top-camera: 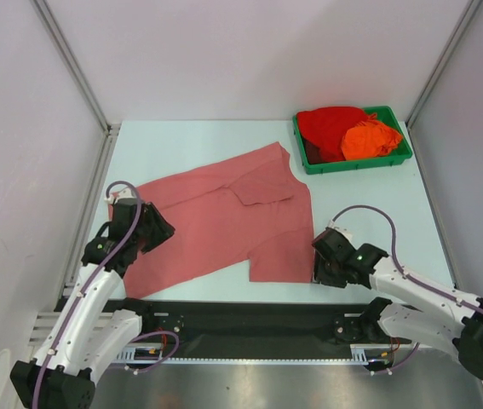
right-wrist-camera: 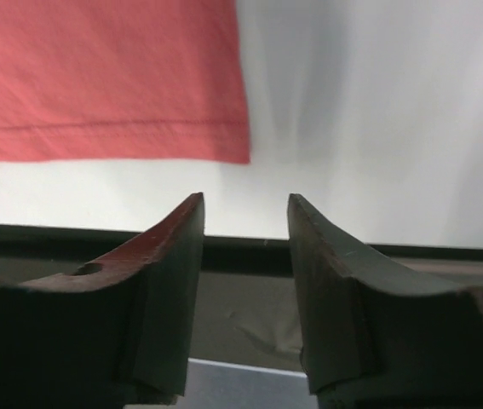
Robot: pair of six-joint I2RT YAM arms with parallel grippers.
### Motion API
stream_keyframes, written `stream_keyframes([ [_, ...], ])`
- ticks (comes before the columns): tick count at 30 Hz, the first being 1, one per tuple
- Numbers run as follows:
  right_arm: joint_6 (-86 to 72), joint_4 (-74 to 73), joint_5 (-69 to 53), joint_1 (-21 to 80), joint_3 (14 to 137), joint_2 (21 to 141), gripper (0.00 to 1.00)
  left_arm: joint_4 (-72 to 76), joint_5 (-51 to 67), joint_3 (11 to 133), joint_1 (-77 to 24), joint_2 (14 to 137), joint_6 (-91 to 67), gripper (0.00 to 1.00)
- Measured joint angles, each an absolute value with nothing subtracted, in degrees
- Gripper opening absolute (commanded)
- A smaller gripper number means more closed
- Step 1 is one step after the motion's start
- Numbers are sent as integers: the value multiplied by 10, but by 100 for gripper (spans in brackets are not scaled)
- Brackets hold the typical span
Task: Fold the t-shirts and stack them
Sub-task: Fold the tshirt
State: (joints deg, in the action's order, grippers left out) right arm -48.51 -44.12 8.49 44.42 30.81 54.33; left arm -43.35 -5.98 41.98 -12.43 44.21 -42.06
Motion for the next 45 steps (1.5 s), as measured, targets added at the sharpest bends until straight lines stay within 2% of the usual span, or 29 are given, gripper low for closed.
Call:
stream_keyframes([
  [4,-493,-403,92,444,308,577,41,-441,-69,420,-129,444,-421,58],
  [16,-514,-346,101,471,281,616,37,-495,-122,445,-130,482,-427,61],
  [20,-514,-323,105,472,286,635,25,-521,-142,453,-131,493,-447,61],
  [21,-511,-318,108,472,288,641,15,-528,-146,453,-131,494,-451,61],
  [25,-503,-310,114,472,290,650,0,-564,-160,453,-131,502,-481,63],
  [28,-493,-310,112,473,291,649,0,-595,-165,455,-131,522,-511,63],
  [33,-458,-317,99,473,298,643,0,-668,-180,462,-130,592,-584,55],
  [38,-405,-331,83,473,339,622,0,-695,-169,446,-72,571,-645,47],
  [41,-380,-326,68,468,359,604,0,-692,-159,389,-11,538,-671,48],
  [45,-356,-323,39,446,359,597,0,-689,-159,333,50,520,-692,58],
])
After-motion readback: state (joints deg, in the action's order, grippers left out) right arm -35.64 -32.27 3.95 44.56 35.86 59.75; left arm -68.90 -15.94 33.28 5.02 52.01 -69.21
